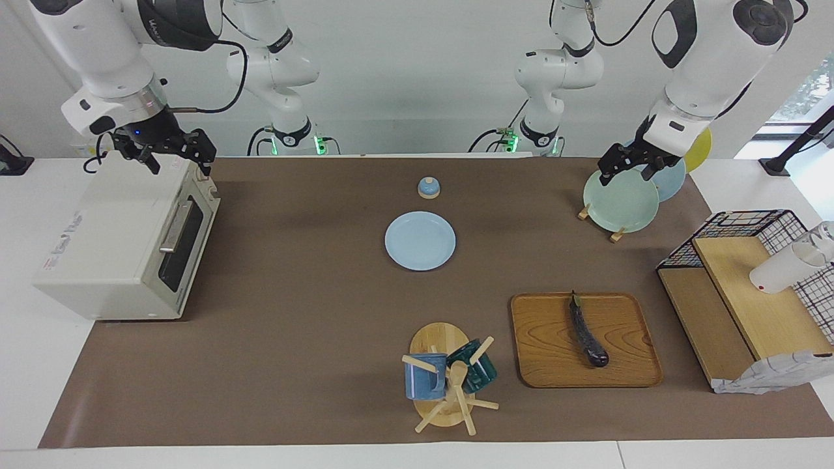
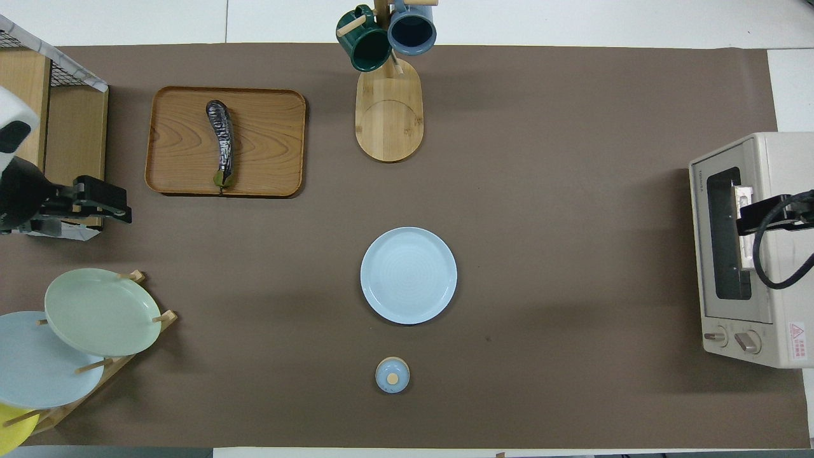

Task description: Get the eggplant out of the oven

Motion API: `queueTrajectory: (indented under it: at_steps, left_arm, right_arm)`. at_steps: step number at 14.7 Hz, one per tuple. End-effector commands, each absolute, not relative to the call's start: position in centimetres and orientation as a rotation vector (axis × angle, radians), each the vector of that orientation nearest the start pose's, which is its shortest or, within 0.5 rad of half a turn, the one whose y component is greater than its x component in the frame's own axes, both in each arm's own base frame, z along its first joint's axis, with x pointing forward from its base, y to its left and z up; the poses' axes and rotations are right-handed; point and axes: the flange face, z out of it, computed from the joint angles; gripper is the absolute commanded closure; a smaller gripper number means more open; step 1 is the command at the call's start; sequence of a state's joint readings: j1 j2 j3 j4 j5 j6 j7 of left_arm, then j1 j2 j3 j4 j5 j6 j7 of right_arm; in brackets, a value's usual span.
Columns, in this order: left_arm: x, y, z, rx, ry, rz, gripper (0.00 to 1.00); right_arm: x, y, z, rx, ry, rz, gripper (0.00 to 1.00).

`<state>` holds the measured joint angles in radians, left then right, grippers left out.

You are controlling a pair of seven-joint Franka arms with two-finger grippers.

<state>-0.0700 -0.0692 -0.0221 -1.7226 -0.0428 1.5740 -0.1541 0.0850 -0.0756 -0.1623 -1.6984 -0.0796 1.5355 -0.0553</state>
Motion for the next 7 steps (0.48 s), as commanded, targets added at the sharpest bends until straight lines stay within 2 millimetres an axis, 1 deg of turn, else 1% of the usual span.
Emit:
queueTrajectory:
  at_steps: [1,4,6,7]
  left_arm:
    - [52.61,-4.73,60.69,-3.155,-0.081,0.105,0.0]
    - [52.59,-4.6,60.46,-3.151,-0.076,0.114,0.0]
    - [52.54,-4.92,60.32,-3.151,-0.066,0.119,0.0]
    - [52.48,-5.13,60.4,-3.148,-0.059,0.116,0.0]
  right_arm:
    - [51.94,-5.36,60.6,-3.168,0.069,0.141,0.0]
    - [51.97,-5.68,60.65,-3.168,0.088,0.132,0.0]
    - [51.9,-6.32,60.65,-3.167,0.105,0.132,0.0]
    - [51.89,-6.24,60.63,-3.167,0.103,0.134,0.0]
